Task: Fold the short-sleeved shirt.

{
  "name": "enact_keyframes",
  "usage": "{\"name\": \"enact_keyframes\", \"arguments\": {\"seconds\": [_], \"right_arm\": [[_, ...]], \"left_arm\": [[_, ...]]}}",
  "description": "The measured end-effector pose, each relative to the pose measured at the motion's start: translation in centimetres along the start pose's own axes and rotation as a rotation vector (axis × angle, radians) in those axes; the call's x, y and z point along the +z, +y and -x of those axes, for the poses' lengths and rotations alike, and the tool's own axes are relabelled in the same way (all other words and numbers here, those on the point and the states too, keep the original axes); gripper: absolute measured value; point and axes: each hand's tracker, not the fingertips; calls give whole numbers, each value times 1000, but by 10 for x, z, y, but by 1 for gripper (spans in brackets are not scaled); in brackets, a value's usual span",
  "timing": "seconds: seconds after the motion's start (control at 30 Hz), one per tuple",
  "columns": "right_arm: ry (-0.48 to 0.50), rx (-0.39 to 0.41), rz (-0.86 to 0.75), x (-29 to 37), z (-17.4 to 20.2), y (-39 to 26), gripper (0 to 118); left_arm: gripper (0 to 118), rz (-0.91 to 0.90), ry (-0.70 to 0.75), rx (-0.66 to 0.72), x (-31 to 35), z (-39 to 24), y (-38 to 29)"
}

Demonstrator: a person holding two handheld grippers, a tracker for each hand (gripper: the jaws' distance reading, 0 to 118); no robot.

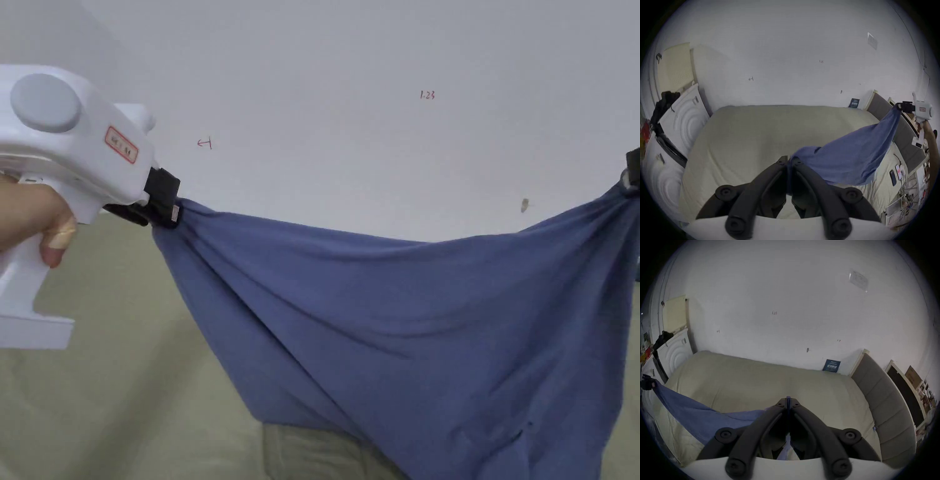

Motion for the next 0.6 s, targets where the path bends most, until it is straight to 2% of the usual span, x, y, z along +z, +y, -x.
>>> {"name": "enact_keyframes", "arguments": {"seconds": [0.07,0.3,0.6], "right_arm": [[-16,-33,-28,0,-2,11,2],[-53,-35,-101,-5,-8,52,2],[-106,-43,-236,-17,-15,90,2]], "left_arm": [[4,-3,36,-21,-8,-4,19],[4,-87,71,51,-19,1,75],[4,-188,131,41,-9,-10,118]]}}
